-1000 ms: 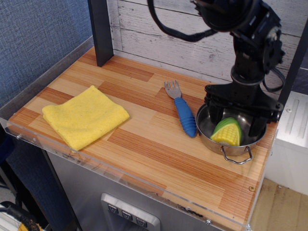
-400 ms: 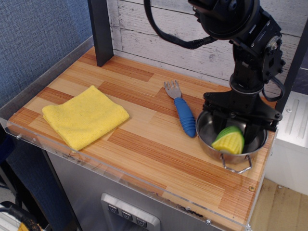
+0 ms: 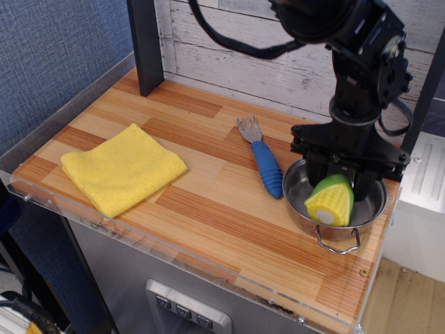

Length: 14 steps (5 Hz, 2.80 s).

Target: Hold the quince fruit from inside the pan, and place it on top left of the table.

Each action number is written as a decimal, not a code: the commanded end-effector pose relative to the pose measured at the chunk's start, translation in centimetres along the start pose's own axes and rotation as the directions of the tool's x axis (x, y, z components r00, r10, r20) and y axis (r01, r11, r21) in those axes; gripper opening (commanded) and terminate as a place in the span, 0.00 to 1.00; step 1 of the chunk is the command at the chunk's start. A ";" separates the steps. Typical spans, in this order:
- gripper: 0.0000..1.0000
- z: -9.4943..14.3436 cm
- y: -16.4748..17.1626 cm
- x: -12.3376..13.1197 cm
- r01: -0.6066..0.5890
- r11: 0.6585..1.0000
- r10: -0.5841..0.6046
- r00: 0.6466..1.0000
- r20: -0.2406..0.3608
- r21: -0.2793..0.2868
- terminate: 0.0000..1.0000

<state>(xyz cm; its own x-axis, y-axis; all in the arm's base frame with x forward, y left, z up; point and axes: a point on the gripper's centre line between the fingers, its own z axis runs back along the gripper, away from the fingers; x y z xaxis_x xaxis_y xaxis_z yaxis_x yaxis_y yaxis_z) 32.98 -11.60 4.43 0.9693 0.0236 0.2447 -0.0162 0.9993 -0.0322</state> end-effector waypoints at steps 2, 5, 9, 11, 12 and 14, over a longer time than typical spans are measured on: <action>0.00 6.9 1.3 1.3 -0.007 1.000 0.006 0.994 0.108 0.006 0.00; 0.00 9.3 8.9 3.6 -0.111 0.990 0.099 0.986 0.131 0.090 0.00; 0.00 6.3 21.3 4.7 -0.358 0.911 0.333 0.932 0.147 0.205 0.00; 0.00 3.9 25.4 5.1 -0.433 0.869 0.413 0.901 0.133 0.238 0.00; 0.00 3.0 26.9 5.1 -0.457 0.853 0.439 0.890 0.125 0.251 0.00; 0.00 0.5 28.8 4.6 -0.536 0.823 0.518 0.844 0.138 0.185 0.00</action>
<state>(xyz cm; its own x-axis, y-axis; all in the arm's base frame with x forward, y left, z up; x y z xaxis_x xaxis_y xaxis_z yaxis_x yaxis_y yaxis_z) 36.93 16.76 3.16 0.7930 0.5454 0.2713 -0.5730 0.8191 0.0283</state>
